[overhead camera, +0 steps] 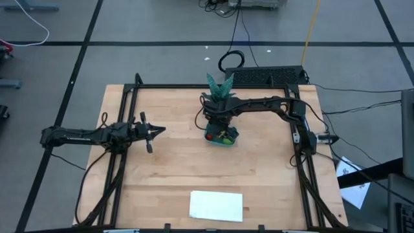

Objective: Pick and placing Produce into tupperware
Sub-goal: Put the yellow lemon into the green bin, then adjust the green bin

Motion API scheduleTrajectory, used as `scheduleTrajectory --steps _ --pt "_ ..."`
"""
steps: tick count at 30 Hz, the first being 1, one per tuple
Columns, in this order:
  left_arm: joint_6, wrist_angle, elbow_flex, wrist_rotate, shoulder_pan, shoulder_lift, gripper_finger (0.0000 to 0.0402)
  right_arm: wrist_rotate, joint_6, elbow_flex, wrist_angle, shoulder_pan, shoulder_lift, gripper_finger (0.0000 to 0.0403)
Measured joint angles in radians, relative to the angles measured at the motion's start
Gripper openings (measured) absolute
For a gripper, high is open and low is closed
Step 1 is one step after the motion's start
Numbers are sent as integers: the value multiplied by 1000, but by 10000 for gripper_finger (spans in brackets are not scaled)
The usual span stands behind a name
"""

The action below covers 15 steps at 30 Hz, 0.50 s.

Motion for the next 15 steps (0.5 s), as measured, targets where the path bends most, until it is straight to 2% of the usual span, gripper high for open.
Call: scheduleTrajectory --steps 11,15 --pt "-1 1 0 0 0 0 26 32 36 0 13 28 -109 262" --pt "-3 1 0 0 0 0 26 50 64 0 39 47 -161 251"
